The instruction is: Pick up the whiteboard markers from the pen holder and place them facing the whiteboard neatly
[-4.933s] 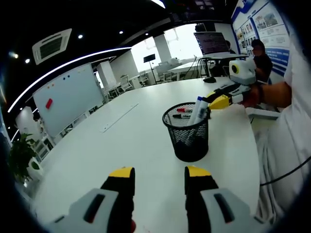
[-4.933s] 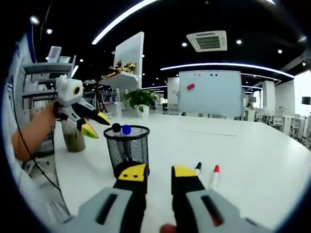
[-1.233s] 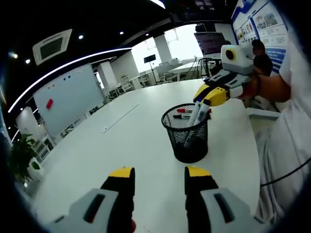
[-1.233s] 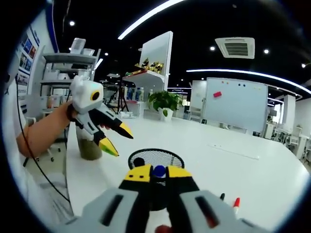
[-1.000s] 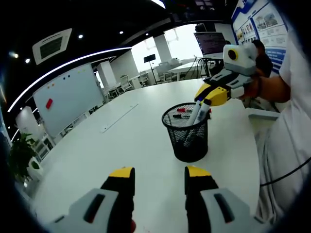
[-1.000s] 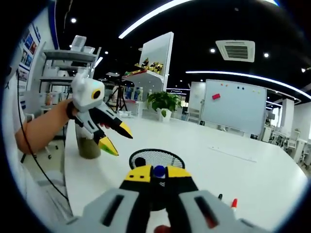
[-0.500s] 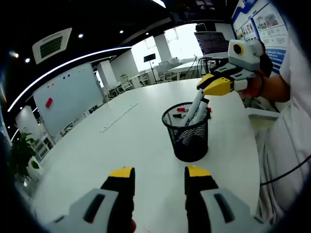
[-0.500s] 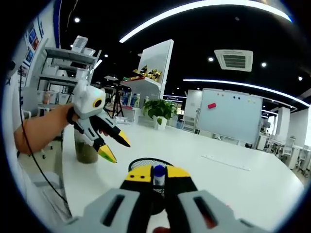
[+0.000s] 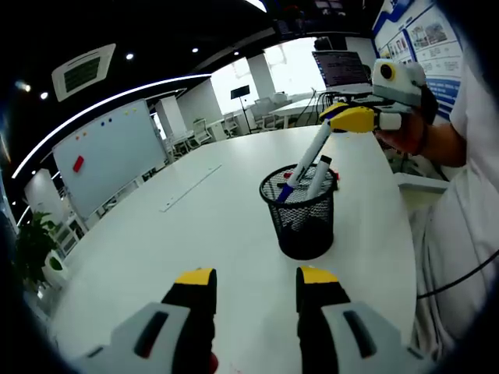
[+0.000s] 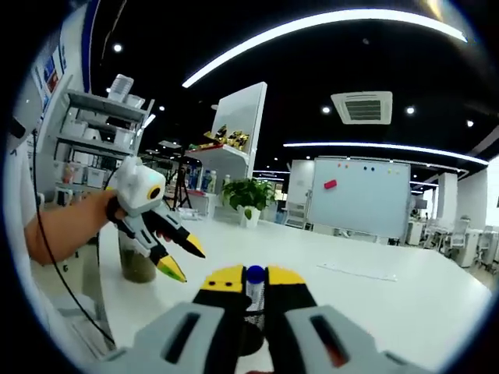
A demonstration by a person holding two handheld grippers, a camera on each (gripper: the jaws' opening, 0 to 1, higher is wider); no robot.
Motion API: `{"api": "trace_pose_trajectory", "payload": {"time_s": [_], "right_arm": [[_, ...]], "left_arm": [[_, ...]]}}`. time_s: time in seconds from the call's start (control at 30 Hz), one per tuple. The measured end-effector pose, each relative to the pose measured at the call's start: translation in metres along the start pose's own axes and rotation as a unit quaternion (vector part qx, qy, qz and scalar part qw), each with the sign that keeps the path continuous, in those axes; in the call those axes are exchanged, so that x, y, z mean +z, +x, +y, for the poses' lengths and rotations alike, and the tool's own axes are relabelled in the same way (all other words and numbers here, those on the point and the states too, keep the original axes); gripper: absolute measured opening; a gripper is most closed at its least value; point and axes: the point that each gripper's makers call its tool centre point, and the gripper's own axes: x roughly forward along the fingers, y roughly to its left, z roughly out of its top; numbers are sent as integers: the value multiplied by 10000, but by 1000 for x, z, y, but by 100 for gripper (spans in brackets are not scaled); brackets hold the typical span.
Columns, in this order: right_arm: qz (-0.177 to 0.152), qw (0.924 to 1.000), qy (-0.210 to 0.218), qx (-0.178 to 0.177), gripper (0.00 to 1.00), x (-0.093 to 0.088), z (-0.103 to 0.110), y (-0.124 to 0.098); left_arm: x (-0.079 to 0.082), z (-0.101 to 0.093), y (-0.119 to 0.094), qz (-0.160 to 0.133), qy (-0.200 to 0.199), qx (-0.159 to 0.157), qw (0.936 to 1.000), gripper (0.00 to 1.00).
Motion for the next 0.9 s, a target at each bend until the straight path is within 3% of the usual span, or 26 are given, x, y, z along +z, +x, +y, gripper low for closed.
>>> {"api": "trace_pose_trajectory", "payload": {"time_s": [0.27,0.33,0.47,0.5,0.57,0.77,0.9], "right_arm": [[-301,9989,181,-311,6,14,-16,-12],[-652,9960,348,-507,7,25,-28,-19],[-883,9916,576,-744,6,32,-47,-29],[-919,9899,471,-966,6,33,-56,-33],[-919,9903,511,-909,6,34,-58,-36],[-893,9874,436,-1233,6,32,-78,-44],[-800,9788,239,-1872,6,18,-100,-56]], "left_arm": [[-1,1,1,4,-3,4,10000,43],[-1,2,1,12,-11,-2,10000,43],[-2,2,1,28,-20,-6,10000,43],[-2,3,1,28,-21,-1,10000,43],[-2,3,2,28,-17,1,10000,43],[-3,4,2,32,-22,-5,10000,43],[-4,5,3,33,-20,-3,10000,43]]}}
